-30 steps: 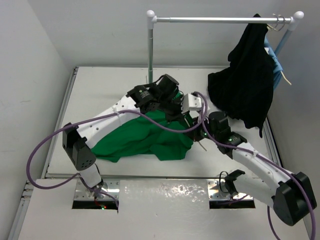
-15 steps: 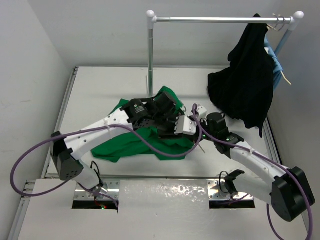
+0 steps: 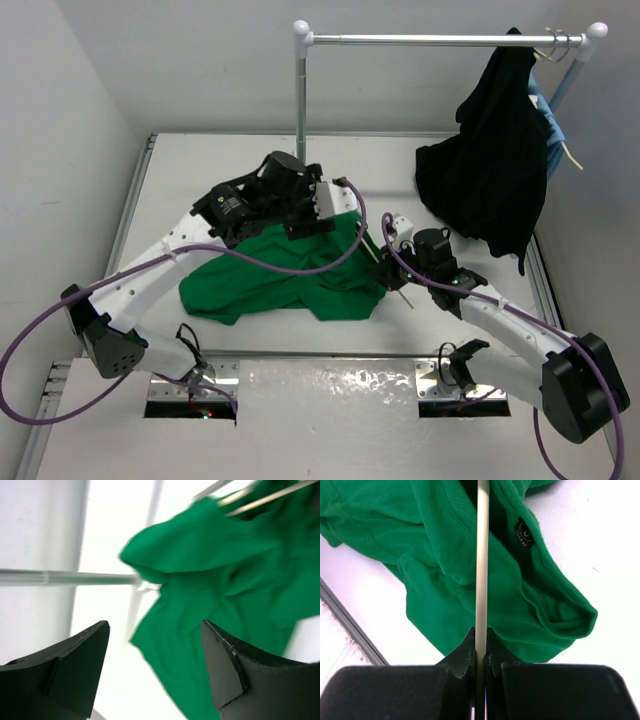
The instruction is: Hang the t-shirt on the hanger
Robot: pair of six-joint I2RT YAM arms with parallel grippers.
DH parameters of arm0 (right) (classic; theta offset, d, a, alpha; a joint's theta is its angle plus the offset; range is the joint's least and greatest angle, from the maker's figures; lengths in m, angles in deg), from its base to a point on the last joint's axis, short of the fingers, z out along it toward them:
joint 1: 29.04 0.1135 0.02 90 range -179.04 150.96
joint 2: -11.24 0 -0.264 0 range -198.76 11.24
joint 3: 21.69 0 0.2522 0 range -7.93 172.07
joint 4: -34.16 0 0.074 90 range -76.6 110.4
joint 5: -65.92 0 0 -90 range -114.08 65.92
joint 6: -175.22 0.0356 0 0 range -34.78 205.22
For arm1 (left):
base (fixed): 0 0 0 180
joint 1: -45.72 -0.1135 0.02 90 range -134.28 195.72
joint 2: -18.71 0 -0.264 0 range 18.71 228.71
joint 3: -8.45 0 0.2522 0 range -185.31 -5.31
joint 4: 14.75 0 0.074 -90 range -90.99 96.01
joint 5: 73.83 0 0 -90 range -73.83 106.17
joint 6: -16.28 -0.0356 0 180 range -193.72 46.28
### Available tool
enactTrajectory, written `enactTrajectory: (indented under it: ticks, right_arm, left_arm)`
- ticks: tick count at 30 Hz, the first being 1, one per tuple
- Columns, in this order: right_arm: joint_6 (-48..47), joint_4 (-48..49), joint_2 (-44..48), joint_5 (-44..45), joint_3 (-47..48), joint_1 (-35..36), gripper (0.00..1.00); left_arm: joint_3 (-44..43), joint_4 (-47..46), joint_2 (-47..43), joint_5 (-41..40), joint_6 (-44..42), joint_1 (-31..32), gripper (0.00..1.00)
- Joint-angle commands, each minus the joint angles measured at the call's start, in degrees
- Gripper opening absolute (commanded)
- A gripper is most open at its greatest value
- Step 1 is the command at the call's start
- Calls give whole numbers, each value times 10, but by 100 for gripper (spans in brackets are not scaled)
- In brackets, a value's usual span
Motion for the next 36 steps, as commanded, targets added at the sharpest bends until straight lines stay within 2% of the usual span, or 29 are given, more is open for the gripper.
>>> enactTrajectory:
  ticks: [1, 5, 9, 13, 15, 20, 21, 22, 23, 25, 27, 30, 31, 33, 36]
  right_arm:
    - [-23, 27, 10, -25, 10, 0, 0]
    - [-49, -6, 4, -50, 35, 0, 0]
    - [-68, -45, 4, -62, 55, 0, 0]
    - [-73, -56, -3, -70, 73, 0, 0]
    - [-75, -58, -9, -74, 78, 0, 0]
    - [-97, -74, -23, -99, 100, 0, 0]
    - [-100, -77, -24, -104, 101, 1, 0]
    - [-107, -83, -24, -106, 104, 1, 0]
    - [-110, -87, -25, -104, 106, 0, 0]
    - [-122, -98, -21, -98, 114, 1, 0]
    - [-129, -104, -20, -92, 118, 1, 0]
    - [-138, -110, -25, -90, 127, 0, 0]
    - [-142, -113, -27, -91, 129, 1, 0]
    - [-144, -116, -34, -86, 137, 0, 0]
    - [-146, -123, -42, -58, 151, 1, 0]
  left_arm:
    - [21, -75, -4, 6, -75, -29, 71]
    - [28, -104, 29, 77, -148, -32, 72]
    - [2, -73, 72, 203, -249, -66, 72]
    - [-1, -19, 95, 285, -349, -110, 72]
    - [14, -20, 103, 294, -365, -110, 72]
    - [14, -90, 132, 306, -315, -110, 67]
    - [14, -92, 136, 309, -316, -110, 64]
    - [10, -91, 142, 312, -316, -110, 52]
    - [9, -86, 145, 316, -318, -109, 44]
    - [18, -64, 147, 318, -328, -109, 33]
    - [34, -58, 144, 323, -345, -110, 29]
    - [63, -55, 138, 323, -351, -110, 16]
    - [72, -54, 133, 319, -347, -110, 6]
    - [84, -62, 121, 315, -326, -110, 0]
    - [99, -83, 91, 293, -259, -110, 0]
